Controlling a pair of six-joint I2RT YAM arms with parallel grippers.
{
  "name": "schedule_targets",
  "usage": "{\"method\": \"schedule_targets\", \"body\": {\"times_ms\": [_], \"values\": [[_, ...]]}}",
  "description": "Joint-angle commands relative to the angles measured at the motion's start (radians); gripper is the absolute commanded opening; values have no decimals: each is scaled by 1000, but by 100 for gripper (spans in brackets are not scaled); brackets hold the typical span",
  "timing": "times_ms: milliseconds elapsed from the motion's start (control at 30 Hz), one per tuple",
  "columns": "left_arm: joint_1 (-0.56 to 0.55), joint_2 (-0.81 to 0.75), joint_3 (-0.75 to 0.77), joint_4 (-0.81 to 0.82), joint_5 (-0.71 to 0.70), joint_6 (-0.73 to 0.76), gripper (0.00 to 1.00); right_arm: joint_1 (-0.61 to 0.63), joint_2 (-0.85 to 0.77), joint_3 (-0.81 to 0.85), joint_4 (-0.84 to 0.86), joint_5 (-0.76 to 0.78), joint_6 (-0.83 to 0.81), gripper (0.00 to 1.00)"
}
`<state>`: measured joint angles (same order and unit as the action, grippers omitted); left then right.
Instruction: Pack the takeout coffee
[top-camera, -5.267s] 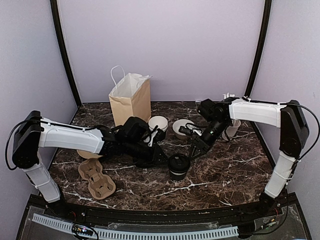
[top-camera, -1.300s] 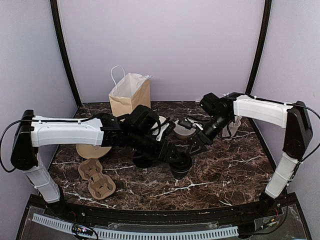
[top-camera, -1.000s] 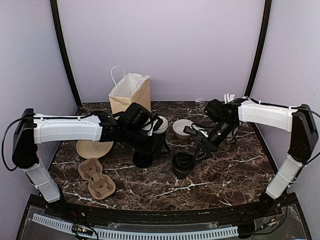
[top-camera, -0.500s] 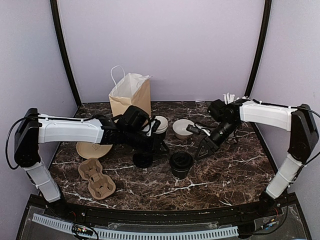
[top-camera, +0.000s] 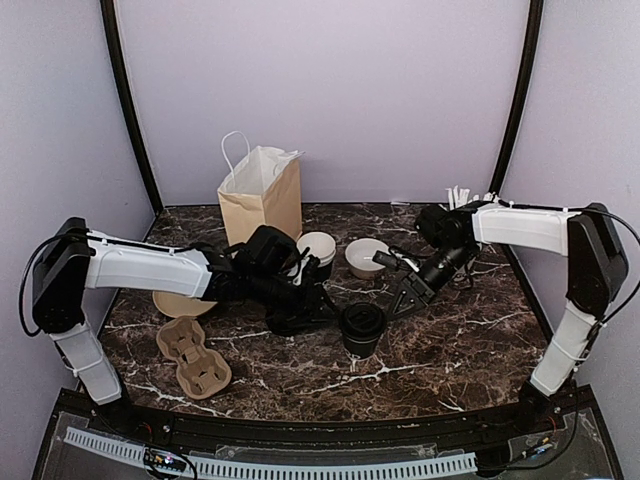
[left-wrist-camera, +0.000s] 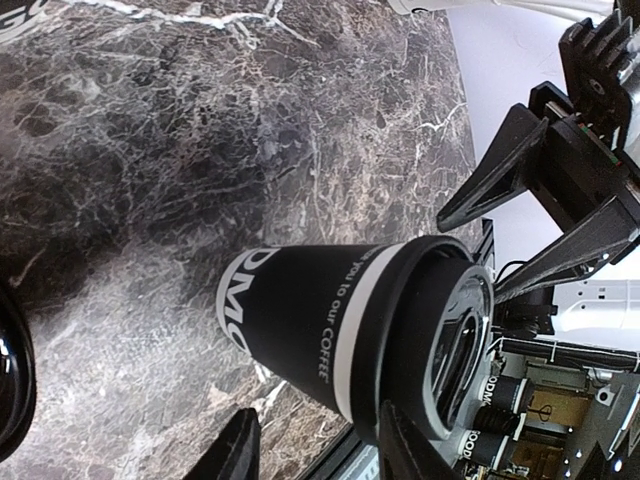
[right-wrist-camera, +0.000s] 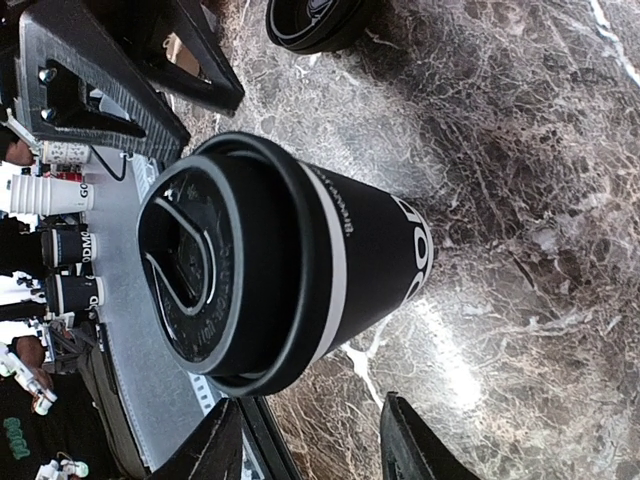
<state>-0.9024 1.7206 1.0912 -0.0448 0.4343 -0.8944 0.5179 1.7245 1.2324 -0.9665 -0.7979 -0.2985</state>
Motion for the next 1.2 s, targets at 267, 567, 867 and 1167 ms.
{"method": "schedule_targets", "body": {"times_ms": [267,567,867,1167], "values": [[-8,43,4,78,68,-19,43,-3,40,35,-1,-50,-10,49],[-9,72,-21,53,70,-20,42,-2,85,39,13,-40,11,49],[-10,109,-93,-72,-27,17,34,0,167,-33,82,258,116,45],[-51,93,-36,-119,-110,75,32,2,129,8,62,282,88,44]]}}
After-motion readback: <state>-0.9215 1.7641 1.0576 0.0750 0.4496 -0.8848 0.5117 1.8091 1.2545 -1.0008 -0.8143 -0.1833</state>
